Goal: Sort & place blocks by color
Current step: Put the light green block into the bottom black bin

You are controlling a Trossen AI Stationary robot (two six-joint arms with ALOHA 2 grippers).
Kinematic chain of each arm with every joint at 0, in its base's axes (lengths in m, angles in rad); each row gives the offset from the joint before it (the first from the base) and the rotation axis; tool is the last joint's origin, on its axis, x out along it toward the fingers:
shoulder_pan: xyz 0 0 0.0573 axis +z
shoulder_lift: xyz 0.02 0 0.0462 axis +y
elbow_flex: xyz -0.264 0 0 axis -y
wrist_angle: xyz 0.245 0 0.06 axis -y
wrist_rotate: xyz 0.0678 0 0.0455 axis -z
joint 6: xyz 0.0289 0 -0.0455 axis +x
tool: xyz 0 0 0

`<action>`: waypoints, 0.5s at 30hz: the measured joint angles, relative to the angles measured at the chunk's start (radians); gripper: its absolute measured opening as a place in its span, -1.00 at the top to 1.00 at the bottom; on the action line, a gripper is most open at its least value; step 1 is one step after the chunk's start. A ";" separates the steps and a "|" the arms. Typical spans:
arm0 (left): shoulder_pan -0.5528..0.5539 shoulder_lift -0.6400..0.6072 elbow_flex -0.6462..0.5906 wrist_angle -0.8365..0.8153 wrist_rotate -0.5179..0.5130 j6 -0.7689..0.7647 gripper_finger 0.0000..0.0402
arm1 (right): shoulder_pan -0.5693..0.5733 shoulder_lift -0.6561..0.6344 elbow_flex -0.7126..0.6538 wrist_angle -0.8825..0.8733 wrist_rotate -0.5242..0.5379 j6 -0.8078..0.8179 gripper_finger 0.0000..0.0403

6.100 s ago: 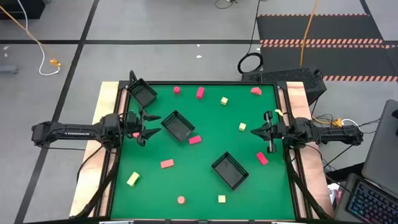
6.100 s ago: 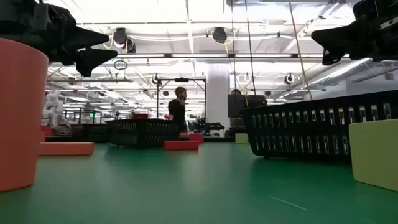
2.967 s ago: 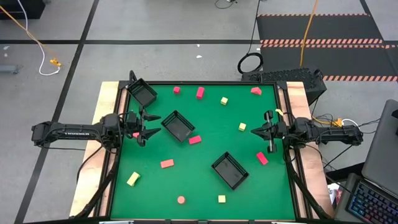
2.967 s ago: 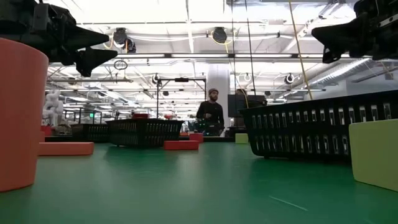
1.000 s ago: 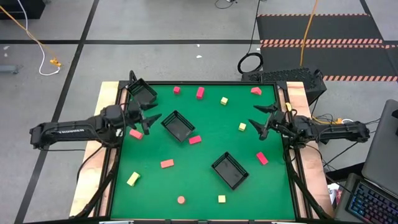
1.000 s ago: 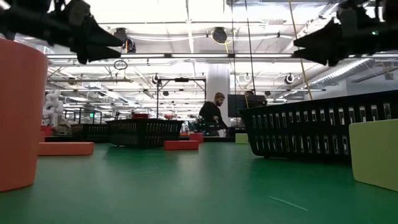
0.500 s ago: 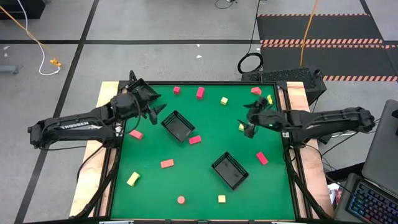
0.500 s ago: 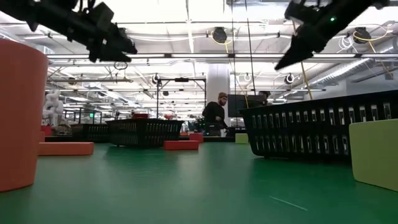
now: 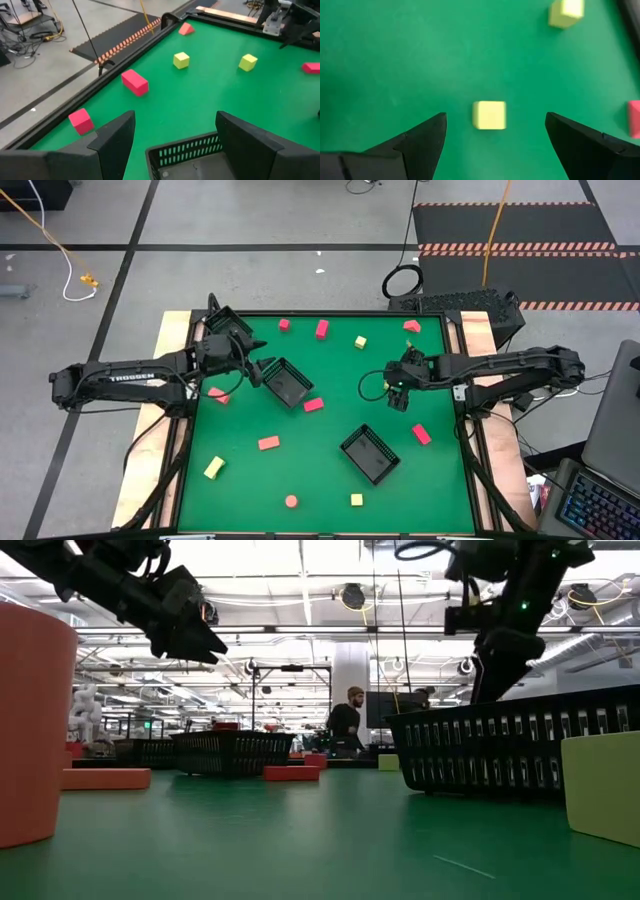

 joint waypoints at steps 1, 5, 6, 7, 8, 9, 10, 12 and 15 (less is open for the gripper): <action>-0.003 0.003 0.000 0.001 0.000 0.000 -0.38 | 0.000 0.008 -0.006 0.011 0.000 0.000 -0.66; -0.007 0.005 0.000 0.004 0.000 0.000 -0.38 | 0.000 0.041 -0.047 0.060 -0.002 0.000 -0.66; -0.007 0.005 0.000 0.004 0.000 -0.002 -0.38 | 0.000 0.047 -0.058 0.072 -0.002 0.000 -0.66; -0.007 0.005 0.000 0.005 0.000 -0.004 -0.38 | 0.000 0.052 -0.068 0.084 -0.001 0.000 -0.66; -0.007 0.005 0.000 0.007 0.000 -0.006 -0.38 | -0.002 0.058 -0.078 0.097 -0.001 0.000 -0.66; -0.007 0.005 0.000 0.014 0.000 -0.006 -0.38 | -0.006 0.061 -0.086 0.109 -0.001 0.000 -0.66; -0.007 0.005 0.000 0.025 0.000 -0.006 -0.38 | -0.009 0.063 -0.095 0.122 -0.001 0.000 -0.66; -0.008 0.011 0.000 0.045 -0.001 -0.007 -0.38 | -0.020 0.062 -0.108 0.144 0.000 -0.001 -0.66; -0.014 0.020 -0.001 0.049 -0.001 -0.007 -0.38 | -0.034 0.062 -0.117 0.171 0.003 -0.003 -0.66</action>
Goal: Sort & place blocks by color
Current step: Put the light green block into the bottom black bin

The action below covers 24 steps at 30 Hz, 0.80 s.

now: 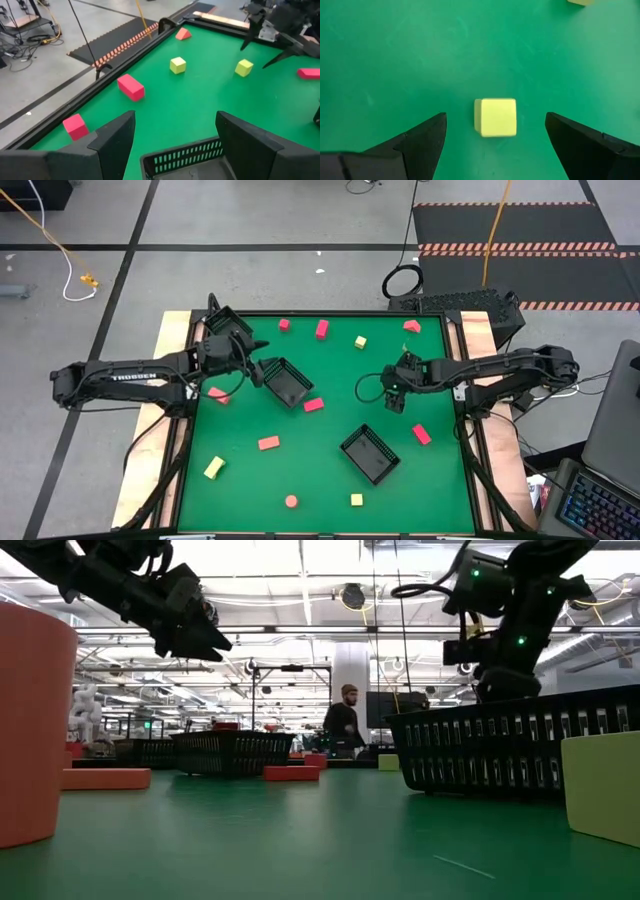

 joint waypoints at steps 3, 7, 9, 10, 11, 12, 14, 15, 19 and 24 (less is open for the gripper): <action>-0.007 0.016 0.000 0.015 0.000 0.000 -0.38 | -0.012 0.000 -0.007 0.007 0.027 -0.022 -0.65; -0.011 0.041 0.000 0.039 0.000 0.001 -0.38 | -0.036 0.000 -0.036 0.040 0.028 -0.059 -0.60; -0.011 0.053 0.000 0.036 0.000 0.001 -0.38 | -0.047 0.000 -0.050 0.064 0.026 -0.061 -0.58; -0.011 0.058 0.000 0.036 0.000 0.001 -0.38 | -0.050 0.000 -0.056 0.077 0.025 -0.063 -0.57; -0.012 0.063 0.000 0.037 0.000 0.001 -0.38 | -0.052 0.000 -0.062 0.088 0.024 -0.070 -0.56; -0.011 0.068 0.000 0.038 0.000 0.001 -0.38 | -0.054 0.000 -0.067 0.096 0.023 -0.078 -0.55; -0.011 0.070 0.000 0.037 0.000 0.002 -0.38 | -0.057 0.000 -0.074 0.114 0.022 -0.092 -0.54; -0.011 0.069 0.000 0.041 0.000 0.002 -0.38 | -0.060 0.000 -0.078 0.126 0.022 -0.098 -0.53; -0.011 0.068 0.000 0.045 0.000 0.003 -0.38 | -0.074 0.000 -0.103 0.178 -0.008 -0.106 -0.53; -0.011 0.068 0.000 0.045 0.000 0.008 -0.38 | -0.084 0.000 -0.160 0.255 -0.051 -0.103 -0.53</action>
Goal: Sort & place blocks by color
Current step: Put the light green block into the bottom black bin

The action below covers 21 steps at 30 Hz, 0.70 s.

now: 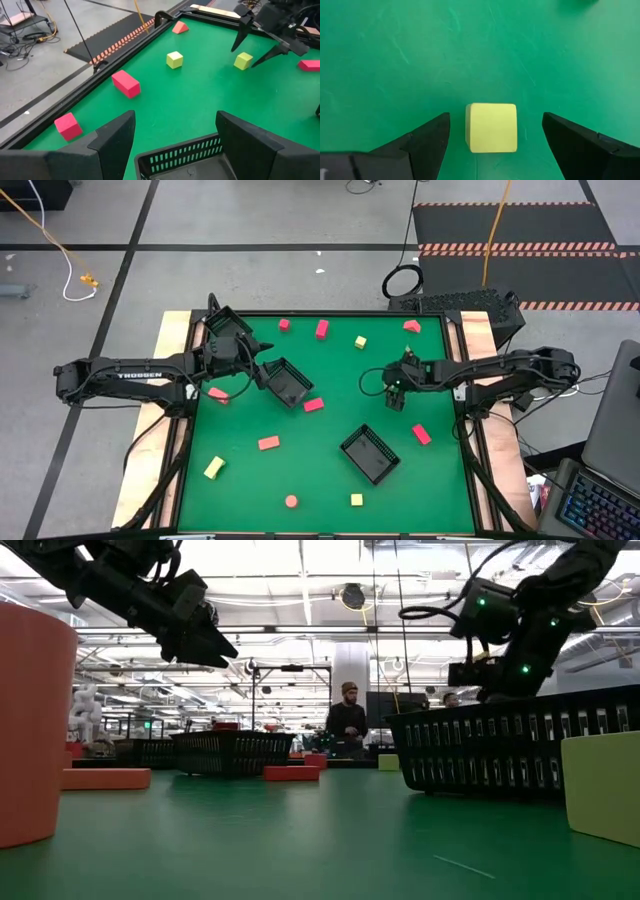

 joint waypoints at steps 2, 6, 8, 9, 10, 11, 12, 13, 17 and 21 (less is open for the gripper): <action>0.000 0.000 0.000 0.000 0.000 0.000 -0.38 | 0.000 0.000 -0.013 0.018 0.003 0.000 -0.53; 0.000 0.000 0.000 0.000 0.000 0.000 -0.38 | 0.000 0.000 -0.018 0.036 0.047 -0.006 -0.53; 0.000 0.000 0.000 0.000 0.000 0.000 -0.38 | 0.000 0.000 -0.018 0.039 0.052 -0.010 -0.52; 0.000 0.000 0.000 0.000 -0.001 0.000 -0.38 | 0.000 0.000 -0.018 0.042 0.051 -0.011 -0.51; 0.000 0.000 0.000 0.000 0.000 0.000 -0.38 | 0.000 0.000 -0.018 0.045 0.051 -0.011 -0.49; 0.000 0.000 0.000 0.000 -0.001 0.000 -0.38 | 0.000 0.000 -0.018 0.047 0.051 -0.011 -0.46; 0.000 0.000 0.000 0.000 -0.001 0.000 -0.38 | 0.000 0.000 -0.018 0.047 0.050 -0.011 -0.42; 0.000 0.000 0.000 0.000 -0.001 0.000 -0.38 | 0.000 0.000 -0.018 0.048 0.047 -0.011 -0.39; 0.000 0.000 0.000 0.000 -0.001 -0.001 -0.38 | 0.000 0.000 -0.018 0.048 -0.006 -0.001 -0.20; 0.000 0.000 0.000 0.000 -0.001 -0.001 -0.38 | 0.001 0.000 -0.018 0.047 -0.036 0.000 -0.02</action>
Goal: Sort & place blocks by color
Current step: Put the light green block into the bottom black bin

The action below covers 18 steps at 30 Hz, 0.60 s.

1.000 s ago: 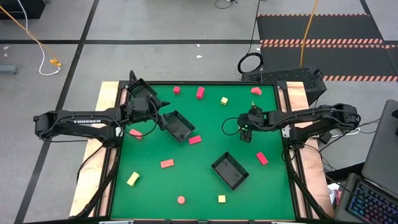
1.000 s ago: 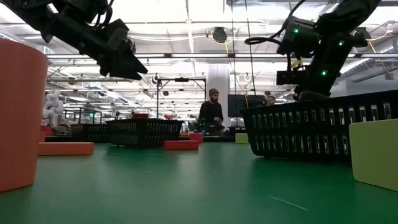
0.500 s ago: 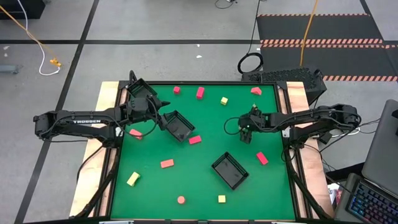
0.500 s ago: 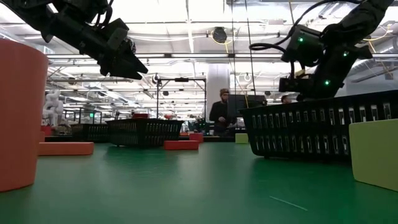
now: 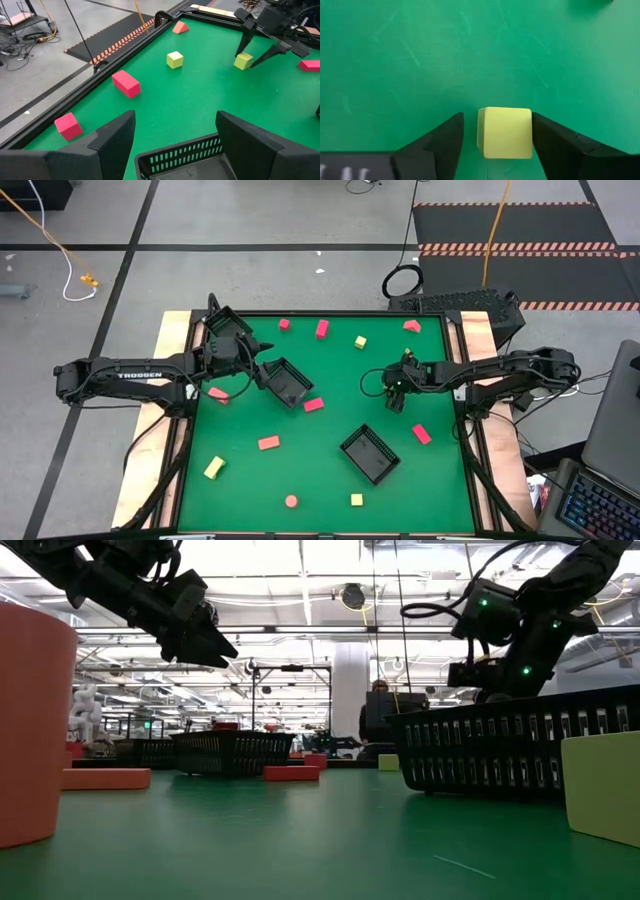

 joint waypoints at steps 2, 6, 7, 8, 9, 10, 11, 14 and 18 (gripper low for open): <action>0.000 0.000 0.000 0.000 0.000 0.000 -0.38 | 0.000 0.000 0.000 0.000 -0.001 0.000 0.06; 0.000 0.000 0.000 0.000 0.000 0.000 -0.38 | 0.000 0.000 0.000 0.000 -0.028 0.000 0.24; 0.000 0.000 0.000 0.000 0.000 0.000 -0.38 | 0.000 -0.001 0.000 0.001 -0.030 0.000 0.29; 0.000 0.000 0.000 0.000 0.000 0.000 -0.38 | 0.000 -0.004 0.000 0.001 -0.030 -0.002 0.33; 0.000 0.000 0.000 0.000 0.000 0.000 -0.38 | 0.000 -0.008 0.000 0.000 -0.036 -0.004 0.37; 0.000 0.000 0.000 0.000 0.000 0.000 -0.38 | 0.000 -0.011 0.000 0.002 -0.044 -0.009 0.39; 0.000 0.000 0.000 0.000 0.000 0.000 -0.38 | 0.000 -0.017 0.000 0.006 -0.049 -0.014 0.39; 0.000 0.000 0.000 0.000 0.000 0.000 -0.38 | 0.003 -0.057 0.001 0.009 -0.052 -0.026 0.39; 0.000 0.000 0.000 -0.001 0.000 0.000 -0.38 | 0.014 -0.145 0.001 0.030 -0.158 -0.028 0.36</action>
